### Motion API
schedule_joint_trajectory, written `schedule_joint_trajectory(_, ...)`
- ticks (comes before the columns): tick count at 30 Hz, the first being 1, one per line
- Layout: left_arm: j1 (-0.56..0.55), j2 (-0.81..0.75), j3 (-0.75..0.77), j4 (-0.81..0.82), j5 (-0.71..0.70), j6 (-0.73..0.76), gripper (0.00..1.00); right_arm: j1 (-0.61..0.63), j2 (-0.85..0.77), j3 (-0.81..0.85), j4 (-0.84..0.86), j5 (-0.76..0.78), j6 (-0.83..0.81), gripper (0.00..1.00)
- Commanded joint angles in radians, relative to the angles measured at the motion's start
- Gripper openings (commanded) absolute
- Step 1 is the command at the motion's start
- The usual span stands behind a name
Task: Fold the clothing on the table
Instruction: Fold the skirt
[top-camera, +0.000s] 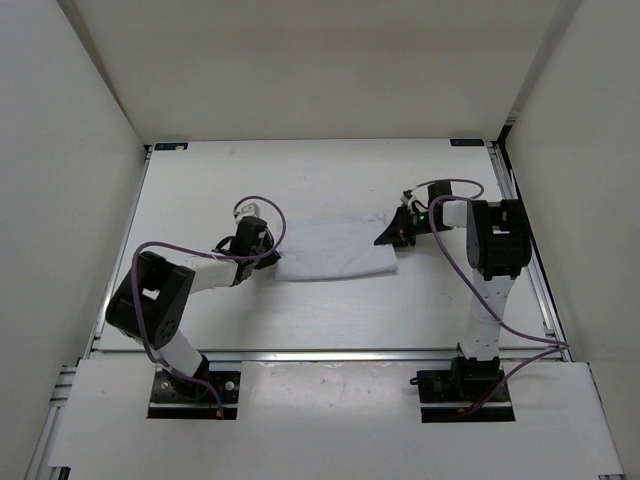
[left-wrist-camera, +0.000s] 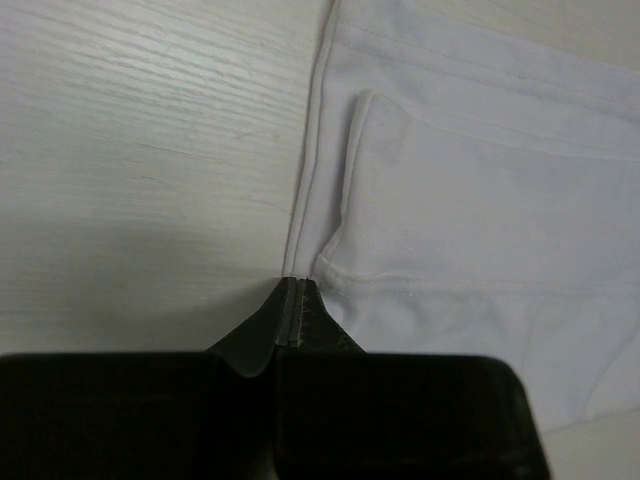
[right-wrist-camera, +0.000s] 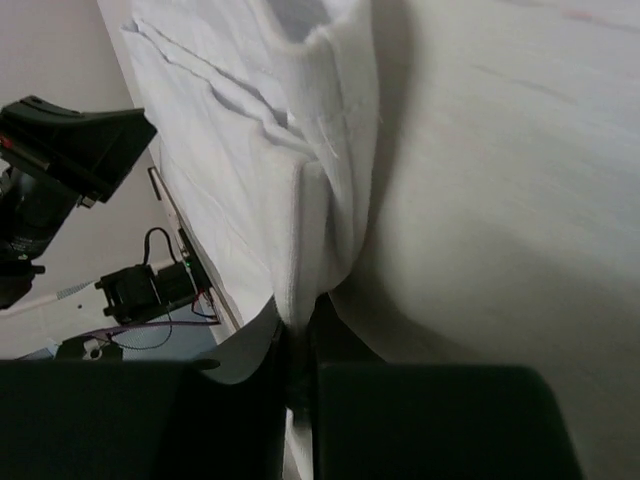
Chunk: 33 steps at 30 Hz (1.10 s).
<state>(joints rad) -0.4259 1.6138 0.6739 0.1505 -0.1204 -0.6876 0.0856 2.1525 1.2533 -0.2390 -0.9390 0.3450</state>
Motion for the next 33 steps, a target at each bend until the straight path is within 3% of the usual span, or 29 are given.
schedule_joint_trajectory(1,-0.054,-0.006,0.0,-0.014,0.018,0.005,0.0,-0.064,-0.052,-0.014,-0.008,-0.003,-0.011,0.0)
schedule_joint_trajectory(7,-0.143,0.04,0.044,0.004,0.03,-0.015,0.0,-0.147,-0.118,-0.037,-0.108,0.049,-0.066,0.0)
schedule_joint_trajectory(12,-0.157,0.067,0.055,0.018,0.042,-0.026,0.0,-0.136,-0.138,0.006,-0.16,0.069,-0.087,0.0)
schedule_joint_trajectory(19,-0.166,0.069,0.052,0.027,0.05,-0.039,0.0,-0.009,-0.189,0.123,-0.236,0.114,-0.083,0.0)
schedule_joint_trajectory(33,-0.146,0.044,0.032,0.02,0.068,-0.043,0.0,0.281,-0.096,0.299,-0.26,0.059,-0.017,0.0)
